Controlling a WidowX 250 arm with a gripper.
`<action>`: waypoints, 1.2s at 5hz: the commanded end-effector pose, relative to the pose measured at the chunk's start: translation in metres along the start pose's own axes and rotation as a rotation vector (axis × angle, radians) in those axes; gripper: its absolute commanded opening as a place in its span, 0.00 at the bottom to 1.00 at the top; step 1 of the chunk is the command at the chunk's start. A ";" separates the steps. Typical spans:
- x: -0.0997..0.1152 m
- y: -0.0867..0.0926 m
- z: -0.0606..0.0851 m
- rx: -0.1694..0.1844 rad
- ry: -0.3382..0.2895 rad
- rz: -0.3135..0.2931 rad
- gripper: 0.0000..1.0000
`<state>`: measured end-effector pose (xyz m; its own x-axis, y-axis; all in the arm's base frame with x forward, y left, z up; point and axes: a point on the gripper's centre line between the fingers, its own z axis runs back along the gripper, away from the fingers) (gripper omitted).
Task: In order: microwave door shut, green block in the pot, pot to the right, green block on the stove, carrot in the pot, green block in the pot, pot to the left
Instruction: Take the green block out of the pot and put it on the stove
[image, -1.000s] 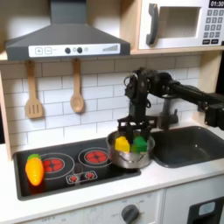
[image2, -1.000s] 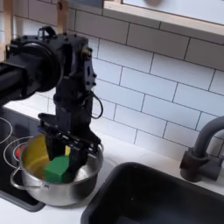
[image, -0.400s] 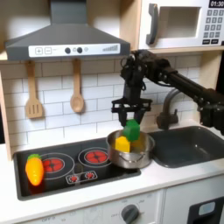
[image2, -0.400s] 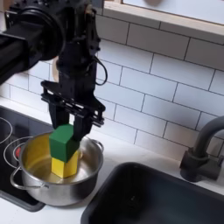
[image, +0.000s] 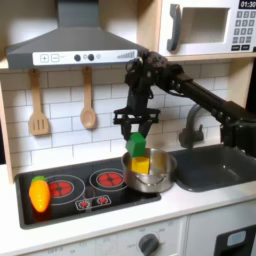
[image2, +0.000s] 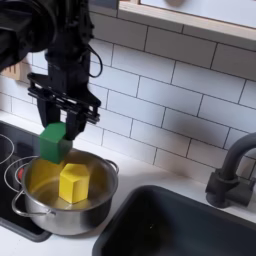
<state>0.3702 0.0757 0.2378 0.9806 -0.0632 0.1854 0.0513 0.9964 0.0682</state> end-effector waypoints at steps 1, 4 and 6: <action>-0.001 0.031 0.002 0.032 0.004 0.048 0.00; -0.011 0.069 -0.011 0.049 0.036 0.096 0.00; -0.018 0.082 -0.030 0.031 0.081 0.100 0.00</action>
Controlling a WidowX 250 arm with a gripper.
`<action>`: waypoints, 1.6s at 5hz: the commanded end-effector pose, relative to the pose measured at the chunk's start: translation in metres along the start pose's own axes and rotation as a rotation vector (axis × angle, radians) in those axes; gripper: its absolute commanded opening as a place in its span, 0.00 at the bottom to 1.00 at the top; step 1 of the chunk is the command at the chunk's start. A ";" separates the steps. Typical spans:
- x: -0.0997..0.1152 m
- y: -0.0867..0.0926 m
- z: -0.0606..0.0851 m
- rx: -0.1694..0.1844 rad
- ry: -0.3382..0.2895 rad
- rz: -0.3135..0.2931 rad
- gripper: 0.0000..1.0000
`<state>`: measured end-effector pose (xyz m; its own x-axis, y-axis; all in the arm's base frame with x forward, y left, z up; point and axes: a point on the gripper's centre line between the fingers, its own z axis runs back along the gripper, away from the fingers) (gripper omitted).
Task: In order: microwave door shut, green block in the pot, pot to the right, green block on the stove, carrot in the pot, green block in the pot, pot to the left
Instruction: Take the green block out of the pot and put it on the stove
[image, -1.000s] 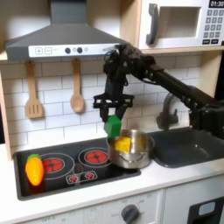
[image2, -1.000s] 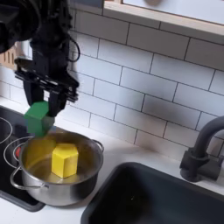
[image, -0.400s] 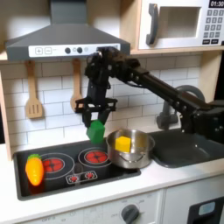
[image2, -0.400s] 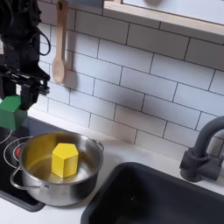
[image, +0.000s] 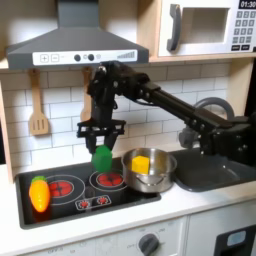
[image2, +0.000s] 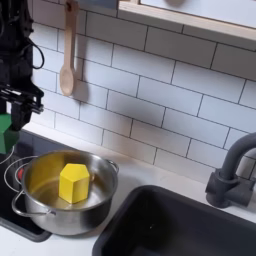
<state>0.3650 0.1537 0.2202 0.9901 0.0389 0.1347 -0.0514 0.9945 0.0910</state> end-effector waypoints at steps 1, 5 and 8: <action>-0.003 0.013 -0.009 0.000 0.015 -0.007 0.00; -0.005 0.023 -0.033 -0.073 0.051 -0.151 0.00; -0.011 0.017 -0.055 -0.093 0.086 -0.149 0.00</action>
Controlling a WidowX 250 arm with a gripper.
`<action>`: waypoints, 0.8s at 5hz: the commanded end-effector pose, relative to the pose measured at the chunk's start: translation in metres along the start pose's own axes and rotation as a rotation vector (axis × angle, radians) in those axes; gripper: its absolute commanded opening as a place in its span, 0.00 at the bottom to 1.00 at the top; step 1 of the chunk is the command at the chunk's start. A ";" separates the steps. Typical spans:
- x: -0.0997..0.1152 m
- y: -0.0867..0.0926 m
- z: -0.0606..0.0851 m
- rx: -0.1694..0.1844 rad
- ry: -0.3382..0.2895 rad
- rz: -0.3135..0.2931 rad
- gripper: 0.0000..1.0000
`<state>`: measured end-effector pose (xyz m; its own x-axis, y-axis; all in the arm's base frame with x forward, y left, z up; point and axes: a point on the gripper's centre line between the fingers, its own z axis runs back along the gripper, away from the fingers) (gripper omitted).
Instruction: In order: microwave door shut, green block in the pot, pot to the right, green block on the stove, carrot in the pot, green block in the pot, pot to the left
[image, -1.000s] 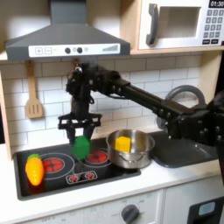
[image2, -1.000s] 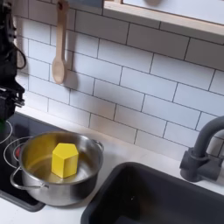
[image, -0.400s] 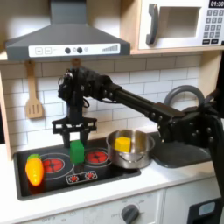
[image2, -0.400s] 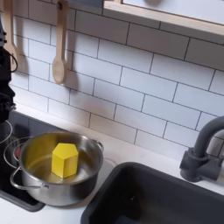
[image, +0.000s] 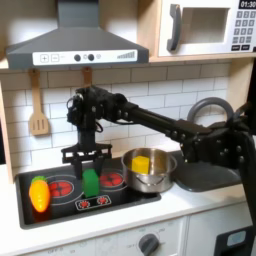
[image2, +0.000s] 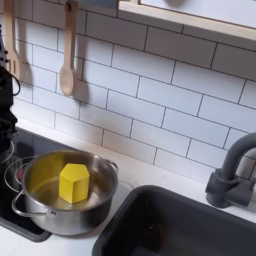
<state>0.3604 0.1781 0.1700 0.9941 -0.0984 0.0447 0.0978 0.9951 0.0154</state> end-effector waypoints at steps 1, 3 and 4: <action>0.003 -0.001 -0.007 0.000 0.002 -0.008 0.00; 0.000 -0.001 0.001 0.004 -0.010 -0.008 1.00; 0.000 0.001 0.007 0.000 -0.009 -0.003 1.00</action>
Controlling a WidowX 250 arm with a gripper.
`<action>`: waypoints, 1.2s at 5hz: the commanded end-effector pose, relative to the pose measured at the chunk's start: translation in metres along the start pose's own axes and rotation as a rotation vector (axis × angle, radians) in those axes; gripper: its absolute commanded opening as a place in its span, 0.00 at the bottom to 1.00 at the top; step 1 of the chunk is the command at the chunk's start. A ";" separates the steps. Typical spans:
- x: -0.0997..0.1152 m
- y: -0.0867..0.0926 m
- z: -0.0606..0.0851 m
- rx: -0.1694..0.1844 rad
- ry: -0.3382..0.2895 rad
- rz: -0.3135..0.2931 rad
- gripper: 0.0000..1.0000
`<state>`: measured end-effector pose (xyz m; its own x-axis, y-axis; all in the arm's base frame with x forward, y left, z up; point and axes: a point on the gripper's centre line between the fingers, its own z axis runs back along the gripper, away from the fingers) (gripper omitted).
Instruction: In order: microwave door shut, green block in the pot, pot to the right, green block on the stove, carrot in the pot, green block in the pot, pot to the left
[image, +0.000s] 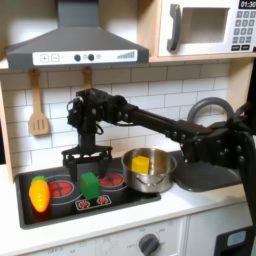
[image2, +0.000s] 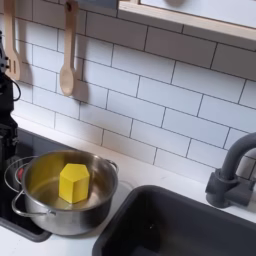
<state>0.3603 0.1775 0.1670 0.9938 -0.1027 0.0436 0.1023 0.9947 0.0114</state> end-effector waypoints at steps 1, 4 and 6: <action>0.001 0.007 0.022 0.009 -0.019 0.013 1.00; 0.003 0.028 0.047 0.070 -0.059 0.044 1.00; -0.006 0.051 0.044 0.088 -0.044 0.093 1.00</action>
<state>0.3576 0.2285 0.2124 0.9952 -0.0104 0.0977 0.0011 0.9955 0.0943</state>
